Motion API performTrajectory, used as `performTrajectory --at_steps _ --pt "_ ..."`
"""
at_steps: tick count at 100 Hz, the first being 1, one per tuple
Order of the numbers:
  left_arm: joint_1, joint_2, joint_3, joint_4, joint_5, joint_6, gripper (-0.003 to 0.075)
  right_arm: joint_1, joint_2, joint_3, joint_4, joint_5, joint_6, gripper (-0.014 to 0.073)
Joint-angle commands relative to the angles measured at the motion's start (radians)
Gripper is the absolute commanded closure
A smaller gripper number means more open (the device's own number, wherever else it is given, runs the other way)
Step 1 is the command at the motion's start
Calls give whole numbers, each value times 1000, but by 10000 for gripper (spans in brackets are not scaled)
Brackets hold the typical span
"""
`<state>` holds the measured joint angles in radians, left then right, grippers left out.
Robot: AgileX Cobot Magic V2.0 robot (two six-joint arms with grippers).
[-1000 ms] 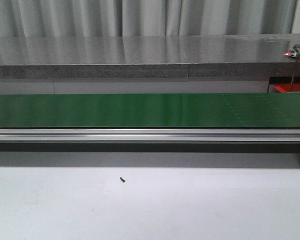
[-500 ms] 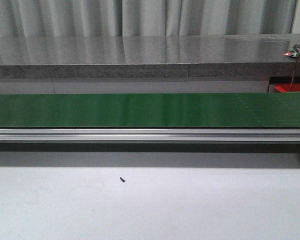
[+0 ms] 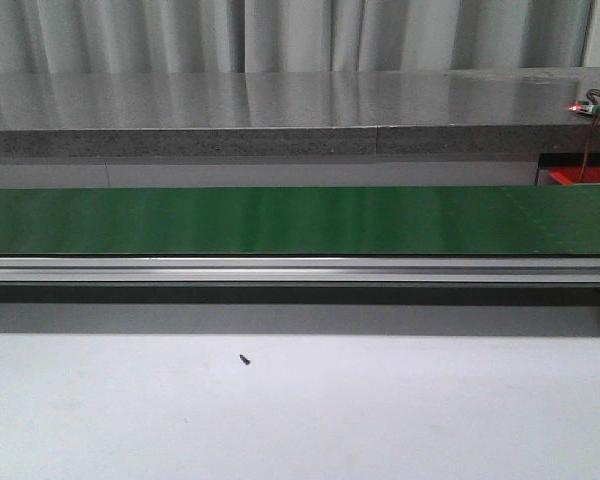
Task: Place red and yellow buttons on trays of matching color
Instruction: 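Grasp another yellow button from the table with the left gripper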
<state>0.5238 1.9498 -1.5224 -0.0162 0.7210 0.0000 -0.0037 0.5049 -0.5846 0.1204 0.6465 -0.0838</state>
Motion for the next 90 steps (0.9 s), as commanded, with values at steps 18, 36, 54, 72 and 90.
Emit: performTrajectory --at_steps 18,36,54,72,90 --pt "5 3 -34 9 -71 -13 155 0 1 -26 -4 -68 -8 659" --pt "5 33 -34 16 -105 -13 155 0 1 -26 -4 -68 -8 659" --pt "5 43 -34 16 -135 -13 155 0 1 -26 -4 -68 -8 659" --pt "5 43 -34 16 -164 -13 155 0 1 -26 -4 -68 -8 659" --pt "5 72 -34 16 -162 -13 164 0 1 -26 -4 -68 -8 659"
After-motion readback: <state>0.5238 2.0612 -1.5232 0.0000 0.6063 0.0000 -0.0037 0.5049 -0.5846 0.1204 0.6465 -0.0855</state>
